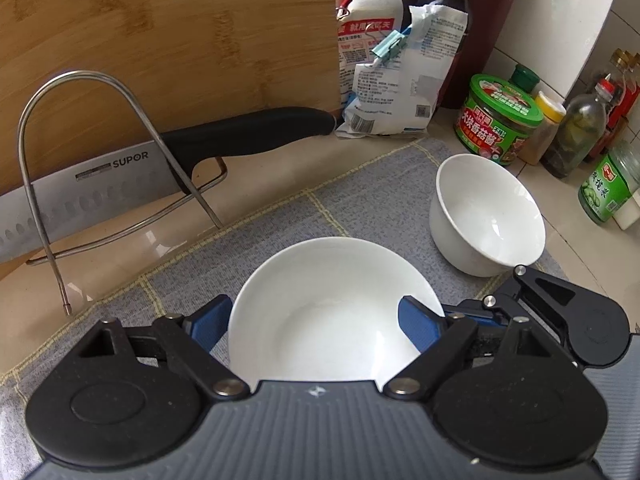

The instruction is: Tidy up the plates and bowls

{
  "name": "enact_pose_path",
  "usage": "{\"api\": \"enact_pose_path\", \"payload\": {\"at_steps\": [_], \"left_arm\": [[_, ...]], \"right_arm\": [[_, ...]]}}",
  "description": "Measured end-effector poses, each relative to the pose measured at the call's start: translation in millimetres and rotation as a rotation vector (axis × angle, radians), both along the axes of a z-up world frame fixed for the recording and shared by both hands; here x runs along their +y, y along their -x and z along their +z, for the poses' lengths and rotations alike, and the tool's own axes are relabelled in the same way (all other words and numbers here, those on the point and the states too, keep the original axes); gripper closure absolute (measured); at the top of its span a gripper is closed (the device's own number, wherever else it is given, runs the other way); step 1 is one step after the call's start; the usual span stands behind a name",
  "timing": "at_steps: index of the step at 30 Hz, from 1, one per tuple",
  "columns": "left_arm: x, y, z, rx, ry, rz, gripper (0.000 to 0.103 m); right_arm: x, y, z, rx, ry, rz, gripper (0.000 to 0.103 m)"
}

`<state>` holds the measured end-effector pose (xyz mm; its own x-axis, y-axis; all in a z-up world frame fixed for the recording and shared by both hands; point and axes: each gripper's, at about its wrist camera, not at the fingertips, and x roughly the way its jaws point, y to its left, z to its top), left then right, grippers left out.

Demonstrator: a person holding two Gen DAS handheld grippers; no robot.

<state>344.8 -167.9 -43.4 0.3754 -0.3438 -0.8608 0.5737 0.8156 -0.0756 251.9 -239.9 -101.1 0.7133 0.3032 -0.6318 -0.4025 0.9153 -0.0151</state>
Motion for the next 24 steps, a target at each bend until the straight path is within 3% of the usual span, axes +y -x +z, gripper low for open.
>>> {"api": "enact_pose_path", "payload": {"at_steps": [10,24], "left_arm": [[-2.2,-0.4,-4.9,0.008,0.004,-0.028,0.015],[3.2,2.4,1.0,0.024,0.021,-0.040,0.022]], "right_arm": [[0.6,-0.2,-0.6,-0.011,0.003,-0.009,0.016],[-0.1,2.9,3.9,-0.007,-0.001,0.014,0.017]]}}
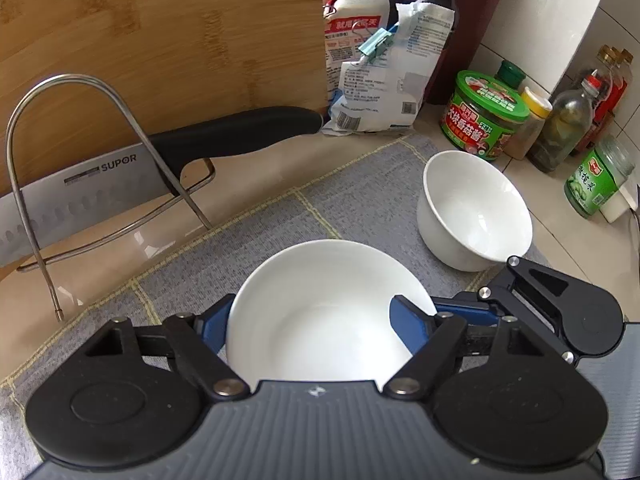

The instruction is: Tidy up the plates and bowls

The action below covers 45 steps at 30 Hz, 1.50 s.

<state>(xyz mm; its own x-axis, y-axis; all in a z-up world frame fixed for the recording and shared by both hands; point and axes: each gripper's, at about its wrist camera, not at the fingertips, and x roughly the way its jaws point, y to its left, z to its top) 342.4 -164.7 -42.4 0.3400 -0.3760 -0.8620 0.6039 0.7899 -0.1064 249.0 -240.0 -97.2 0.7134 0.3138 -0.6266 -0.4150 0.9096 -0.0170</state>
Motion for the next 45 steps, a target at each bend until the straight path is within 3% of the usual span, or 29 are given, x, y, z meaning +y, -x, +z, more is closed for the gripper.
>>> {"api": "enact_pose_path", "payload": {"at_steps": [31,45], "left_arm": [[54,79,65,-0.038,0.067,0.077,0.022],[105,114,72,-0.035,0.068,0.153,0.022]], "right_arm": [[36,60,66,0.018,0.059,0.139,0.017],[75,77,70,0.046,0.041,0.233,0.017]]}}
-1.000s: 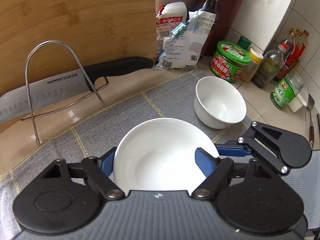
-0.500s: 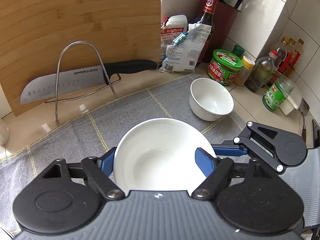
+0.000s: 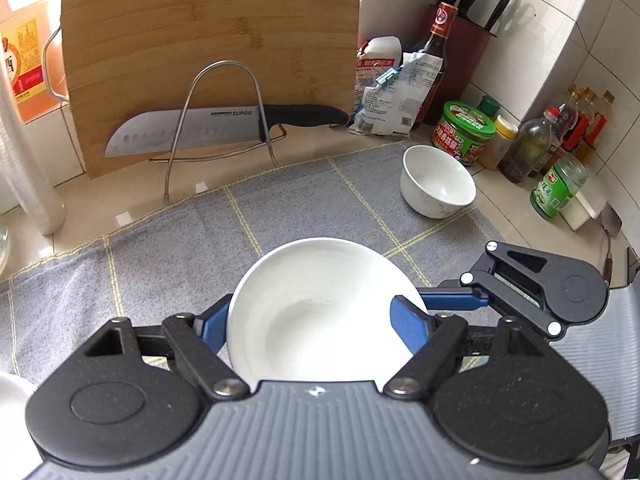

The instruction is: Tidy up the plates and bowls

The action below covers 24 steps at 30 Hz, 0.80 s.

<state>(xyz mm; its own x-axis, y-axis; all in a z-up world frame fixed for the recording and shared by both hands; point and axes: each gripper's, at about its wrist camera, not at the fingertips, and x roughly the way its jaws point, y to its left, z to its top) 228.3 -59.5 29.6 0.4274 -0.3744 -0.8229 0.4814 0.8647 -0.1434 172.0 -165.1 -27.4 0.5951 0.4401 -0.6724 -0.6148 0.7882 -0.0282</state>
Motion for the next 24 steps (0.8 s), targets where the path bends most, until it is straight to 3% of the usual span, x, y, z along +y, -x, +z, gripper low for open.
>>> {"api": "enact_pose_path", "payload": {"at_steps": [24], "left_arm": [[33,30,-25,0.077,-0.004,0.044,0.020]], "right_arm": [[34,17,-16,0.125,0.017,0.091,0.017]]}}
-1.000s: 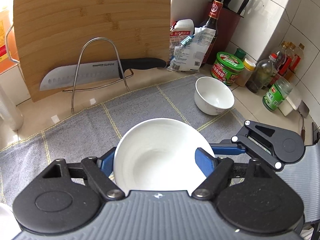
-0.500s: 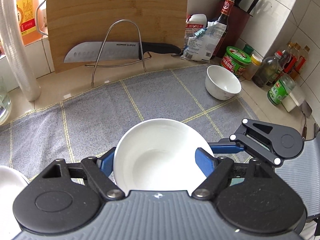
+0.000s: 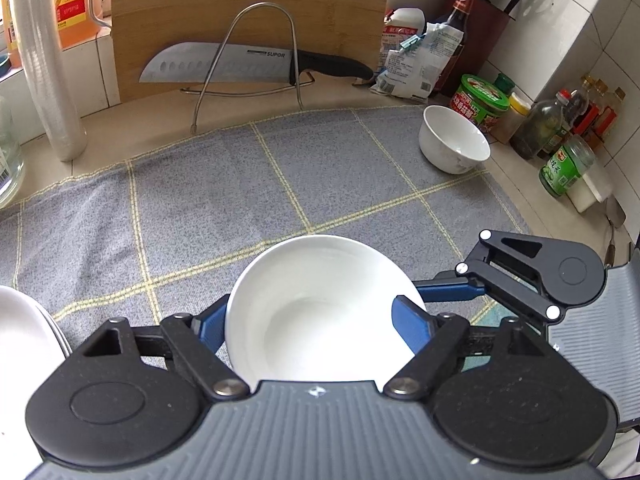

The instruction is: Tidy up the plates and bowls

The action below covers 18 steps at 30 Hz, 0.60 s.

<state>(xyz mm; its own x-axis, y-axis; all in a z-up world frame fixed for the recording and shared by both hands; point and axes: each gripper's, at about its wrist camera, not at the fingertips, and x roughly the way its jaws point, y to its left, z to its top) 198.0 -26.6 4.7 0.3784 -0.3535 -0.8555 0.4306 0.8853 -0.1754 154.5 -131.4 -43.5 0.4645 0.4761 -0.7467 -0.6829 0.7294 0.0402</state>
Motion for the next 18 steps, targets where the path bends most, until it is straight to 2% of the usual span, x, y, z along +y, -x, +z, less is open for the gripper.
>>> {"api": "enact_pose_path", "payload": {"at_steps": [8,18], "left_arm": [[0,1,-9,0.012,-0.004,-0.013,0.020],[-3,2,-11,-0.011,-0.029,-0.045,0.020]], "right_arm": [[1,0,-4,0.017,0.018,0.009,0.017],[0,-2,-6,0.015,0.032,0.016,0.017]]}}
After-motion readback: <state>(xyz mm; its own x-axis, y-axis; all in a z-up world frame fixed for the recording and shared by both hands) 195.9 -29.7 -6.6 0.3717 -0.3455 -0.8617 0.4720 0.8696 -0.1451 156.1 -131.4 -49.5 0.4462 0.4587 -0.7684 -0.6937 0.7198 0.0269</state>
